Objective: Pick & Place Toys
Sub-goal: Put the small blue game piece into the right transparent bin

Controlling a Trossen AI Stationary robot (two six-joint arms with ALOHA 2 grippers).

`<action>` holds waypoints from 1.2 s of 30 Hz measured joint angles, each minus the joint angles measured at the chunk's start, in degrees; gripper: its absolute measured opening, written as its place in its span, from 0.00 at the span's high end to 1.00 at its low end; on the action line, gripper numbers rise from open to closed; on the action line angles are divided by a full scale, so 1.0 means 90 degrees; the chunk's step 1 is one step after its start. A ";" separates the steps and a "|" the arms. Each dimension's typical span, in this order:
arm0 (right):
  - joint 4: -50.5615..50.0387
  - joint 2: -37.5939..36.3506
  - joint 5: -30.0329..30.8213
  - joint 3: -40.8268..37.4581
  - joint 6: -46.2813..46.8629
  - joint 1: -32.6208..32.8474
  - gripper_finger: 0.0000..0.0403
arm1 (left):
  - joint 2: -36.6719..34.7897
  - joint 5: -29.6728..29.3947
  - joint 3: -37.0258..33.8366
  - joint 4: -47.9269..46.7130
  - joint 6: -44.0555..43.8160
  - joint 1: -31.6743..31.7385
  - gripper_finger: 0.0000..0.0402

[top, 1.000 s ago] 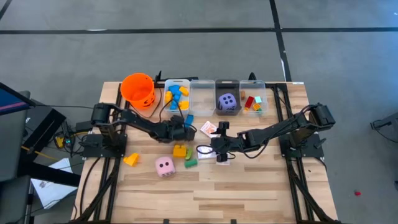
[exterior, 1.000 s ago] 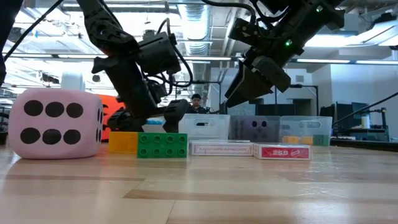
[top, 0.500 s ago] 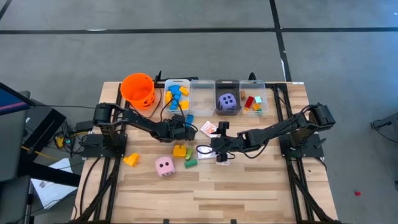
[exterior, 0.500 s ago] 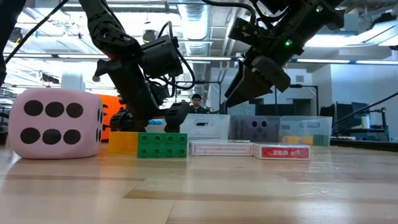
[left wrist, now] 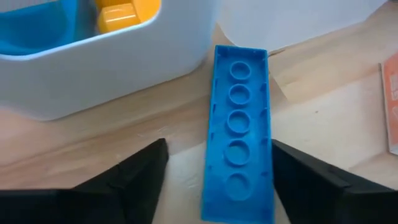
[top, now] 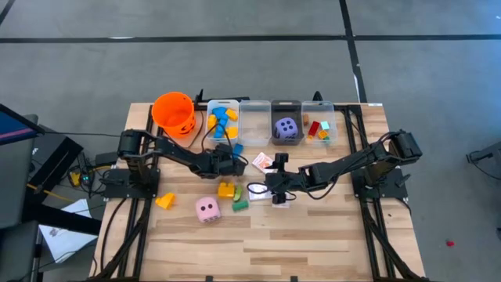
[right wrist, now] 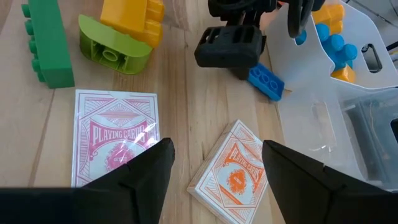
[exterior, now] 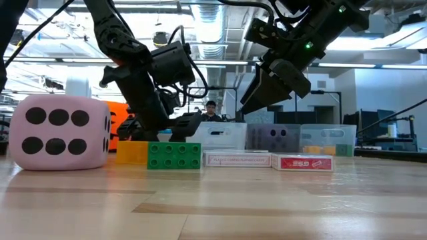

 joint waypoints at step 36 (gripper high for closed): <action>0.2229 -0.0057 0.0022 0.0002 -0.2096 0.0374 0.39 | -0.3666 0.3609 0.0000 -0.0687 0.2958 -0.0338 0.67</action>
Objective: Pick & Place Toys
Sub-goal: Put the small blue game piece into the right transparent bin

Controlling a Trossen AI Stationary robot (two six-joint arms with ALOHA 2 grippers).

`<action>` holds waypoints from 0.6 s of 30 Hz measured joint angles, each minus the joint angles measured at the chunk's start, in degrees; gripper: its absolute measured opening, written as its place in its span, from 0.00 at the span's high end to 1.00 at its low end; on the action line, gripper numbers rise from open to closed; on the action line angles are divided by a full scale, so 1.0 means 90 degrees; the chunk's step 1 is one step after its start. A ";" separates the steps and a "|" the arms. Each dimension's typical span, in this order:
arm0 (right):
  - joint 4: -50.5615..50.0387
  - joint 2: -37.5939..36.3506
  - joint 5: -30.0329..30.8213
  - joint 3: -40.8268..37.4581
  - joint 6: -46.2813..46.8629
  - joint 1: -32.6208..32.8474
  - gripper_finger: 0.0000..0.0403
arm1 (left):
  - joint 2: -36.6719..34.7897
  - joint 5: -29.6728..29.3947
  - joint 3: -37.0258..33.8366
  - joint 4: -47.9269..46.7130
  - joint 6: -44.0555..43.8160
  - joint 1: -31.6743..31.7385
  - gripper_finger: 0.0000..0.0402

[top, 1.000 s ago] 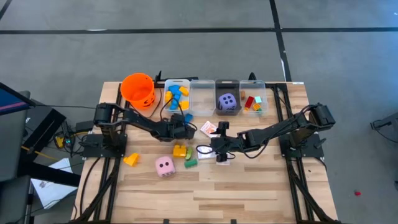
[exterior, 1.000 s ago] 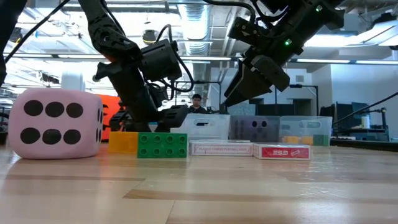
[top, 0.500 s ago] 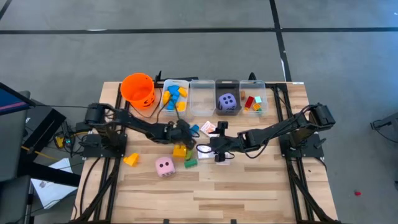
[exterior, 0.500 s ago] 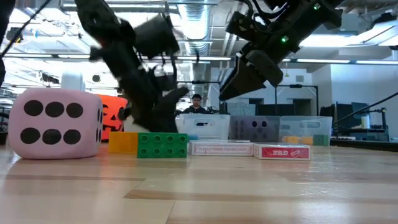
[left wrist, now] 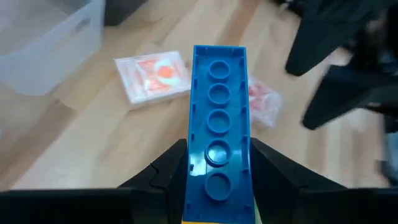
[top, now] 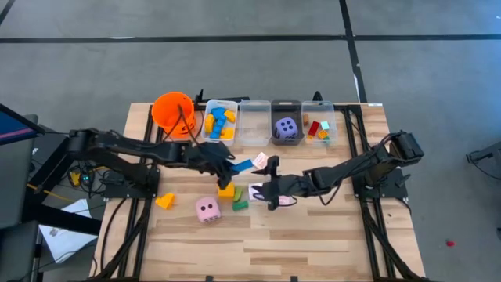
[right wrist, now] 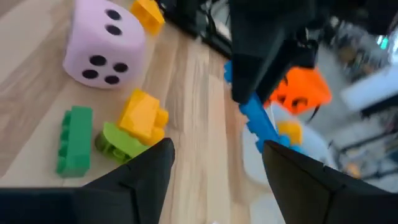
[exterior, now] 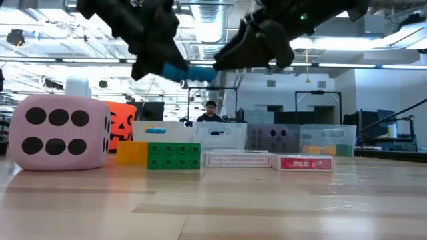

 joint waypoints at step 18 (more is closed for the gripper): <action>0.0509 -0.0001 0.0399 0.0000 -0.1237 0.0127 0.39 | 0.0254 0.0818 0.0012 0.0968 -0.0855 -0.0148 0.67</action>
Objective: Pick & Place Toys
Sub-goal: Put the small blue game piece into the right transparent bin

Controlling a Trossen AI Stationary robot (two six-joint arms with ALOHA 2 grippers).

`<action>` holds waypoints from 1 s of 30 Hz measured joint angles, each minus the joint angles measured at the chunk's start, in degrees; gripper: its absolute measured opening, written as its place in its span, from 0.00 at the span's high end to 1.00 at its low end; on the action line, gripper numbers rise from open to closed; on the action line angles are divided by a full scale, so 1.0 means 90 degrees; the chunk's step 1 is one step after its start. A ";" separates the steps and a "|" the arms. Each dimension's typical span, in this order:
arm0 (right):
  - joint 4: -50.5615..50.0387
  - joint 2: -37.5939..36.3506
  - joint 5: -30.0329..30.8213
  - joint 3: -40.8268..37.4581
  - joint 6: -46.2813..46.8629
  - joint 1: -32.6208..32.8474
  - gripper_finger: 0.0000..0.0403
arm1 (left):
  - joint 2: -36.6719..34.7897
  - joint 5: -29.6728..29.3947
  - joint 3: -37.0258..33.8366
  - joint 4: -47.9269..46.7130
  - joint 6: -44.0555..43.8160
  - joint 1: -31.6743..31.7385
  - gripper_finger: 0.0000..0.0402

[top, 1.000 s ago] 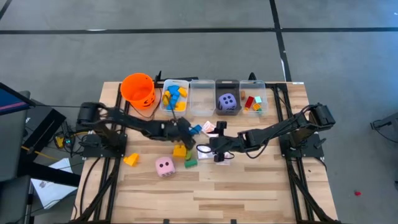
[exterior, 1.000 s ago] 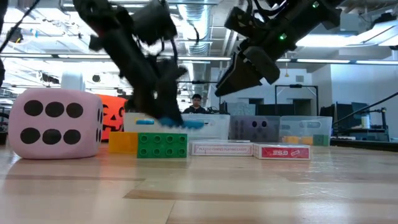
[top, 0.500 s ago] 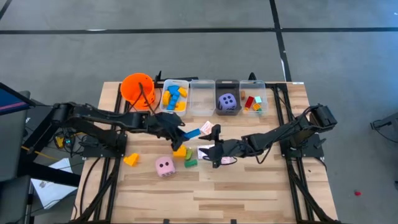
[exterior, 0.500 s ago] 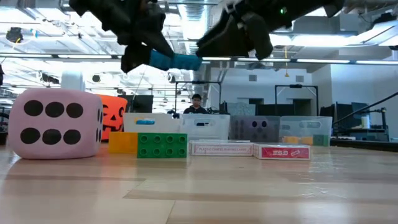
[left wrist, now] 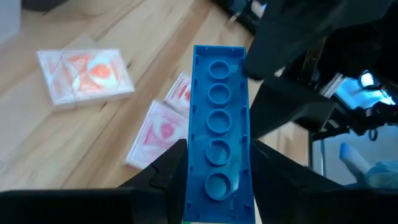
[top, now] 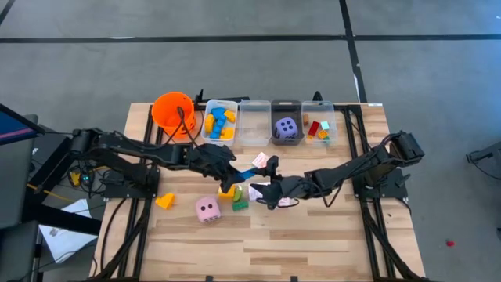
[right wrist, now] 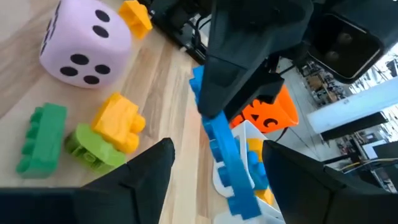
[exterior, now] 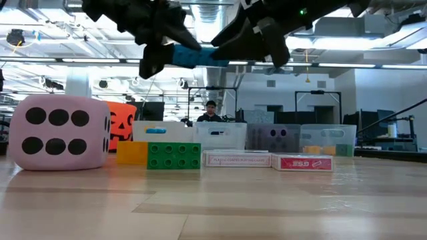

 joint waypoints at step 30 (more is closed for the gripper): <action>0.0037 0.0004 -0.0068 0.0000 0.0094 -0.0078 0.77 | 0.0015 -0.0009 -0.0007 0.0568 -0.0045 -0.0312 0.67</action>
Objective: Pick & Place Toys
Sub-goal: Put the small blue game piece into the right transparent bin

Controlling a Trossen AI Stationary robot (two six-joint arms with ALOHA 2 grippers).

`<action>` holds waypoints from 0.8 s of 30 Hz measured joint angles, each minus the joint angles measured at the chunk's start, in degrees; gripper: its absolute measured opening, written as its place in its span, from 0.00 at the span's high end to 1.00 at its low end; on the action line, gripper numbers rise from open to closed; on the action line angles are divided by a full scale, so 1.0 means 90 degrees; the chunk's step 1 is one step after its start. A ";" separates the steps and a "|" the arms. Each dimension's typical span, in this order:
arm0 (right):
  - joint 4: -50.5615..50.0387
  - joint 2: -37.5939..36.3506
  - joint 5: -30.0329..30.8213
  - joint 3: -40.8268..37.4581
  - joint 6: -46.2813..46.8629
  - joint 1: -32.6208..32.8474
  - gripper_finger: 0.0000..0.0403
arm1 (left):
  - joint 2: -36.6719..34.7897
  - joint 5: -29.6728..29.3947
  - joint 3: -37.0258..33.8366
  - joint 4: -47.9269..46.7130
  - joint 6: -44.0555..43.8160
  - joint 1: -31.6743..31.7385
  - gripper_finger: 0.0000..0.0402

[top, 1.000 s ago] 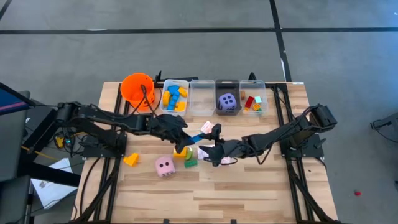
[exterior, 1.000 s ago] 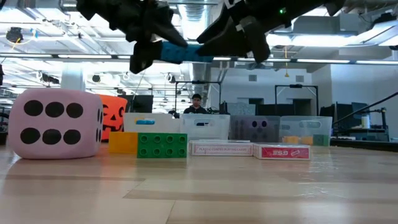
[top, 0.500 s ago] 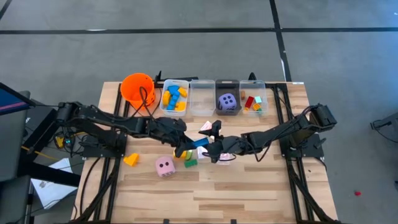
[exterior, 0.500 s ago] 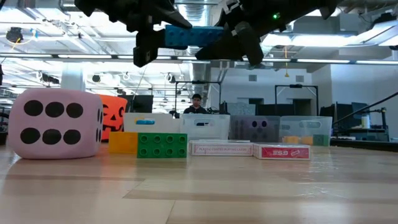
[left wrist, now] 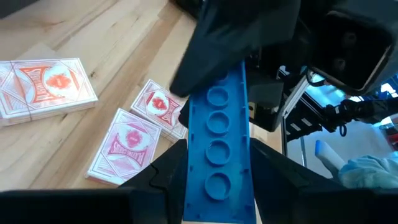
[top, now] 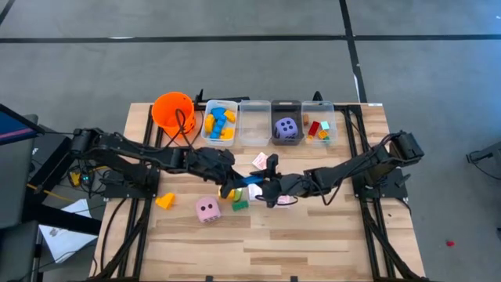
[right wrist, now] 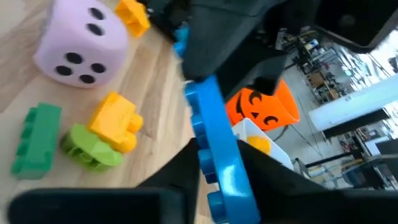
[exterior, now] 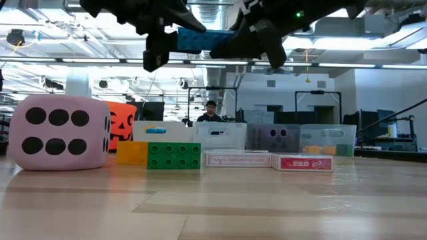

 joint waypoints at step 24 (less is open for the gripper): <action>-0.1962 -0.0651 0.2642 0.0007 0.2629 0.0471 0.89 | -0.0555 0.0265 0.0000 -0.0350 0.1298 0.0786 0.24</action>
